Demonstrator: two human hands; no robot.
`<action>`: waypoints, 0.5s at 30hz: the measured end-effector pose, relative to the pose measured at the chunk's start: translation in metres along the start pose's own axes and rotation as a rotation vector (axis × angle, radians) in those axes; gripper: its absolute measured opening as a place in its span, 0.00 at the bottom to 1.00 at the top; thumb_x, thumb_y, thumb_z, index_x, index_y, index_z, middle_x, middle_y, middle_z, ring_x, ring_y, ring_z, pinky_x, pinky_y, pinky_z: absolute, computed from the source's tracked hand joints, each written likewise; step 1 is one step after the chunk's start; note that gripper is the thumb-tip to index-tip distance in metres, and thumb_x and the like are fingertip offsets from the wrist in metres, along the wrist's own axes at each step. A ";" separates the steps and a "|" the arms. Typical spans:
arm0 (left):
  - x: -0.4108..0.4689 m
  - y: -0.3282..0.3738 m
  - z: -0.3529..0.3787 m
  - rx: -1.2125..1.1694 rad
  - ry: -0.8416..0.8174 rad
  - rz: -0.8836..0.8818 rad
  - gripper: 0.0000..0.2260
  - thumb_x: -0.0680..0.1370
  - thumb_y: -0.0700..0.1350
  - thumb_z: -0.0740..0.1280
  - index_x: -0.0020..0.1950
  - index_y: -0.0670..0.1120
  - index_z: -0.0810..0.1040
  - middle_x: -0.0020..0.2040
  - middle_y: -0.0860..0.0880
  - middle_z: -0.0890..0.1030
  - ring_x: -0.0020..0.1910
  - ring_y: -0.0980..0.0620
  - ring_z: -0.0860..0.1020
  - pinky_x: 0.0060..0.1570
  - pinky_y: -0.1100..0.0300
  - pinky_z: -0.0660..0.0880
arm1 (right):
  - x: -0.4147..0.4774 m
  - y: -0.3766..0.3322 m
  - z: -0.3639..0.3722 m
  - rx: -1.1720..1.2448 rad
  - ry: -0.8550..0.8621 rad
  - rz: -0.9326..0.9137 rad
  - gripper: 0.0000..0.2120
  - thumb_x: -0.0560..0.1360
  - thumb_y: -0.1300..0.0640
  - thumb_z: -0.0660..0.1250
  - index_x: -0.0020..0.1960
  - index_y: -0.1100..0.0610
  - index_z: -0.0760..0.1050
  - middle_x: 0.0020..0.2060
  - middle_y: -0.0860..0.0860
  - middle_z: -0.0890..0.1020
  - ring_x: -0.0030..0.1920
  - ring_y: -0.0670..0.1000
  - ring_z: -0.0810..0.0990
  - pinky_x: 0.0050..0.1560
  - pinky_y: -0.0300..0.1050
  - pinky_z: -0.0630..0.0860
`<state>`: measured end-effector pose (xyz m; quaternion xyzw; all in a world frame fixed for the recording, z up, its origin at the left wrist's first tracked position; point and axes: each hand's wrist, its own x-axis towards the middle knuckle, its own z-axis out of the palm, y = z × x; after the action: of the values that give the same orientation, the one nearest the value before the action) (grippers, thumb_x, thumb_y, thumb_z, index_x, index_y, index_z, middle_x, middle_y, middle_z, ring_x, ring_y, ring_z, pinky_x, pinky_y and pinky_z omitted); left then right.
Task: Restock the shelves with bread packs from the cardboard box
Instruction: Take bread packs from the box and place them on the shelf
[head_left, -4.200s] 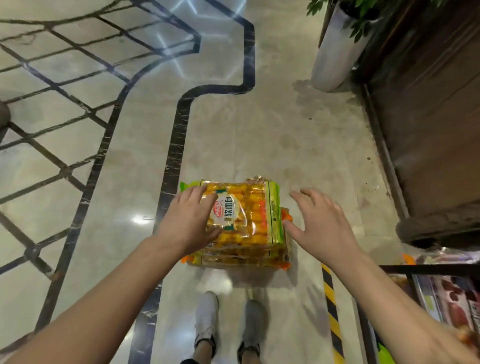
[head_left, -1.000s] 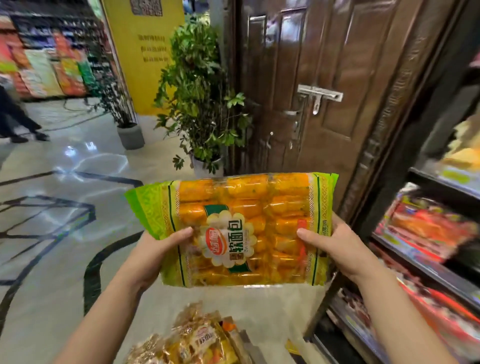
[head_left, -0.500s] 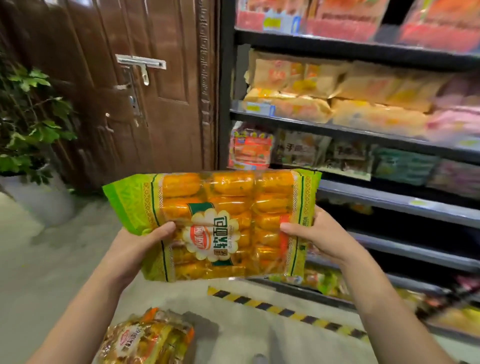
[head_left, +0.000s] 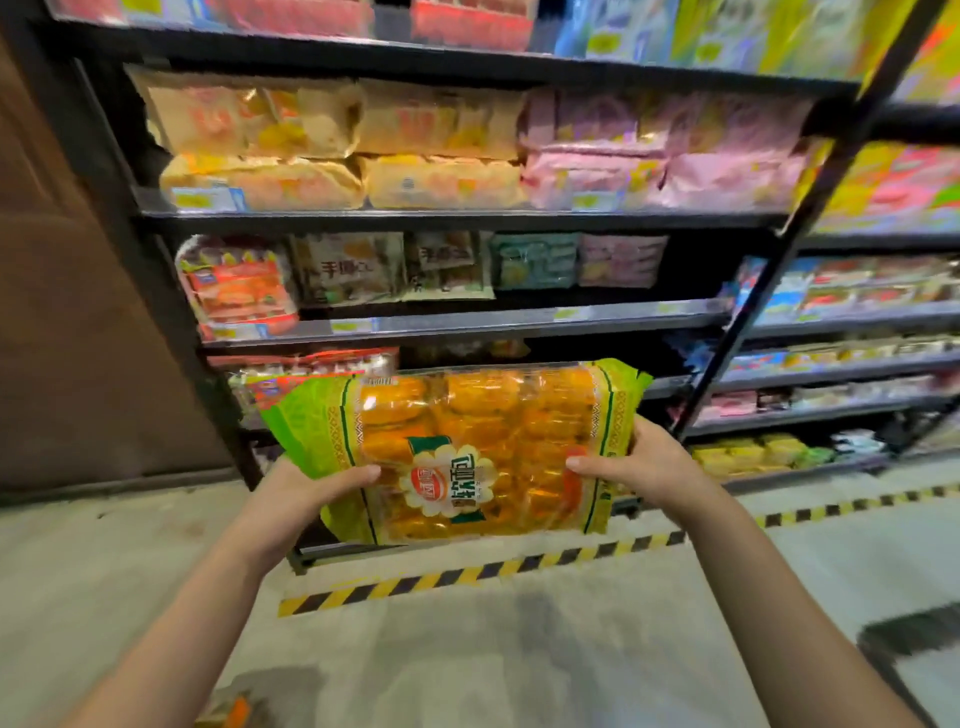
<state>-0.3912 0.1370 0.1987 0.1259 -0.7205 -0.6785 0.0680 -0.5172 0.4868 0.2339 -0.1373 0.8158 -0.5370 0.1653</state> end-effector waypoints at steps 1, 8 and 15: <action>0.005 0.000 0.020 0.015 -0.015 -0.003 0.26 0.62 0.55 0.83 0.57 0.53 0.82 0.50 0.59 0.87 0.49 0.62 0.84 0.57 0.55 0.76 | -0.001 0.011 -0.018 -0.018 0.018 0.013 0.19 0.70 0.55 0.81 0.58 0.48 0.81 0.45 0.38 0.87 0.45 0.36 0.85 0.38 0.29 0.78; 0.046 0.006 0.148 0.088 -0.087 -0.072 0.35 0.58 0.57 0.85 0.62 0.51 0.82 0.56 0.52 0.86 0.59 0.49 0.83 0.58 0.49 0.77 | 0.002 0.080 -0.141 -0.122 0.068 0.080 0.18 0.69 0.48 0.81 0.57 0.47 0.83 0.50 0.42 0.86 0.50 0.43 0.83 0.47 0.43 0.79; 0.081 -0.002 0.227 0.113 -0.062 -0.135 0.35 0.57 0.56 0.84 0.62 0.51 0.82 0.56 0.51 0.86 0.58 0.49 0.83 0.61 0.46 0.77 | 0.030 0.126 -0.204 -0.122 0.112 0.107 0.18 0.69 0.52 0.81 0.58 0.48 0.84 0.50 0.45 0.87 0.51 0.47 0.85 0.51 0.52 0.83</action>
<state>-0.5294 0.3332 0.1748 0.1568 -0.7493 -0.6434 -0.0075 -0.6355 0.6928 0.1893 -0.0729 0.8610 -0.4837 0.1392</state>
